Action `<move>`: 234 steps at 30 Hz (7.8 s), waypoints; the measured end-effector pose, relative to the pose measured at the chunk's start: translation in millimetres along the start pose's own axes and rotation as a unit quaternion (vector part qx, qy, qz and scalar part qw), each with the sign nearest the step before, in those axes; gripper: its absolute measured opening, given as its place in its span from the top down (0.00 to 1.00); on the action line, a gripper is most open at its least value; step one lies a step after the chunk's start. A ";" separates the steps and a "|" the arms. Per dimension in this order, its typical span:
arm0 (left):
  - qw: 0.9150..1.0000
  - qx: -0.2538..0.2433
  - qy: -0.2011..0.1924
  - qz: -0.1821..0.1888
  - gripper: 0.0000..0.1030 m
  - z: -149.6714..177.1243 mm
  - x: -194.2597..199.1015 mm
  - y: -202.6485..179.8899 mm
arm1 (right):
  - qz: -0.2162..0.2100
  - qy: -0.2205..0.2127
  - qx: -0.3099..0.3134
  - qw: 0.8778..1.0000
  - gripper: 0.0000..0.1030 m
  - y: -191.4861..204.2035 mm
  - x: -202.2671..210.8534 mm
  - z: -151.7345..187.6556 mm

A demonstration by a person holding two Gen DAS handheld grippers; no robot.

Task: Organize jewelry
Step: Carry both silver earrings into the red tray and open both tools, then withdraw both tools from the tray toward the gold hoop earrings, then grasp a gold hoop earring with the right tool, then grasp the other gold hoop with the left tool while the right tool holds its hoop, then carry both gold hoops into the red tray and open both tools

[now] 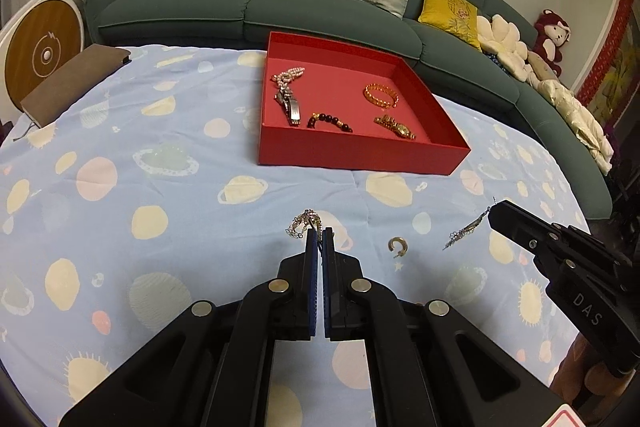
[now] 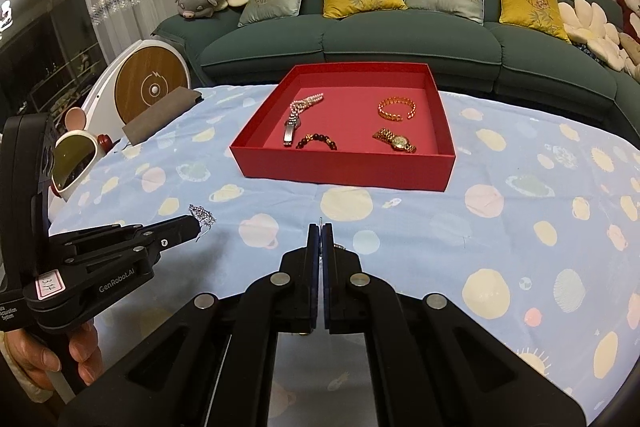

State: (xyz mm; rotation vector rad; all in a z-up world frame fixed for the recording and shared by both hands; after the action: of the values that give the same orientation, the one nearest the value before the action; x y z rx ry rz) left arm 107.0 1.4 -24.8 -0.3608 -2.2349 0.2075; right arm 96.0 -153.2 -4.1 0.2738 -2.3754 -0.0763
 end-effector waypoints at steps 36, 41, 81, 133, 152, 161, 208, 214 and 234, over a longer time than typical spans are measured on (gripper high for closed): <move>0.999 0.000 -0.030 0.020 0.99 -183.3 -111.2 -15.5 | 0.055 -0.028 -0.037 0.997 1.00 -66.3 -110.2 -145.6; 0.999 0.016 -0.016 0.023 0.99 -181.3 -131.8 -8.9 | 0.060 -0.019 -0.034 0.997 1.00 -73.7 -131.3 -142.9; 0.999 0.036 -0.005 -0.025 0.86 -25.4 13.4 5.8 | -0.006 0.049 0.001 0.999 0.69 3.4 0.0 52.2; 0.997 -0.012 0.050 -0.063 0.81 17.4 -12.2 6.4 | 0.021 0.084 0.046 0.995 0.83 23.7 -45.2 75.7; 0.995 -0.059 0.069 -0.035 0.57 19.0 -63.2 -60.6 | 0.032 0.072 0.010 0.997 0.83 -9.5 -19.1 75.4; 0.993 -0.087 0.078 -0.037 0.57 22.1 -96.6 -84.9 | 0.048 0.072 -0.022 0.996 0.83 -39.1 -9.8 76.1; 0.996 -0.072 0.049 -0.032 0.86 26.9 -25.0 -38.6 | 0.039 0.047 -0.009 0.998 0.83 -20.3 -5.1 55.6; 0.998 -0.055 0.033 -0.030 0.86 19.9 -8.0 -23.4 | 0.037 0.039 -0.004 0.999 0.83 -7.2 -8.4 44.8; 0.998 -0.052 -0.025 -0.039 0.86 -76.1 13.0 -13.6 | 0.044 -0.021 0.005 0.999 0.83 1.7 -11.9 -56.6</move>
State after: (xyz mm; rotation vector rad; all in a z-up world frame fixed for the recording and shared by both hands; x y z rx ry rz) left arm 155.5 -5.2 36.4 -0.3256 -2.3096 0.0596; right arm 142.8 -147.7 29.4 0.1725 -2.4260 -0.0293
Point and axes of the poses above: each gripper's, at about its wrist camera, not at the fingertips, and x roughly against the way its jaws point, y to its left, z to its underside, the point moved 4 cm from there along -x, roughly the way its jaws point, and after that the axes turned 2 degrees about z, right-handed, at the moved point
